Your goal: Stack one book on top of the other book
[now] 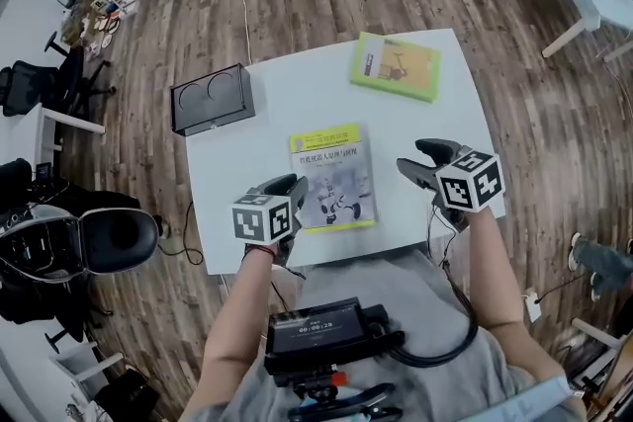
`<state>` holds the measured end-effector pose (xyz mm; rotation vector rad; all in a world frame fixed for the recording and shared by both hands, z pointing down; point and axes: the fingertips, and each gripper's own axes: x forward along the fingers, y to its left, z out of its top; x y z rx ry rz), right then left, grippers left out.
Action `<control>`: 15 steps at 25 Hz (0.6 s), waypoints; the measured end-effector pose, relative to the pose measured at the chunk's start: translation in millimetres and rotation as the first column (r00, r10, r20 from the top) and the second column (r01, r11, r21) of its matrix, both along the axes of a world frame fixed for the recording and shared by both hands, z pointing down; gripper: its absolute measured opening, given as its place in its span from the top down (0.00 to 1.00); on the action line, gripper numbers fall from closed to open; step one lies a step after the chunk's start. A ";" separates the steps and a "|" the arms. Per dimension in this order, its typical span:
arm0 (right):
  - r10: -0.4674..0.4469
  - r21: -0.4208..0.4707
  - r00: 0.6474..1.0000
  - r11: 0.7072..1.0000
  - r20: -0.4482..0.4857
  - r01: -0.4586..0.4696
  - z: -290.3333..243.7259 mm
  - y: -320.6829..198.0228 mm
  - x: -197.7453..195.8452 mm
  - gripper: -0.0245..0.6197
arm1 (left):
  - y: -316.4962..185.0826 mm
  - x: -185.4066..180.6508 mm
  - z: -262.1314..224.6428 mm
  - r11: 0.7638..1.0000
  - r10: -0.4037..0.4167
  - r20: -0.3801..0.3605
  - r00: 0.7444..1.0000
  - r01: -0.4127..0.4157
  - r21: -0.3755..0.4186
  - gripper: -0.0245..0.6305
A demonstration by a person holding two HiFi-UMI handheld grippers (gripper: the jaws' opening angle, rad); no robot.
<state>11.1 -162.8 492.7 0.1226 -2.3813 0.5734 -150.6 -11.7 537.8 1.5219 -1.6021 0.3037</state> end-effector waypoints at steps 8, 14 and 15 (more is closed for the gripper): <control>-0.060 0.271 0.985 0.963 0.160 0.014 -48.0 -36.2 -0.4 0.56 | -103.0 34.2 -54.8 0.963 0.220 0.188 0.957 -0.244 0.115 0.82; -0.080 0.339 0.927 0.939 0.367 -0.053 -74.8 -58.7 -4.0 0.56 | -150.0 49.2 -67.0 0.939 0.253 0.225 0.941 -0.295 0.177 0.82; -0.069 0.332 0.903 0.939 0.424 -0.084 -80.7 -63.4 -5.6 0.56 | -156.1 51.4 -67.7 0.936 0.258 0.224 0.940 -0.301 0.183 0.82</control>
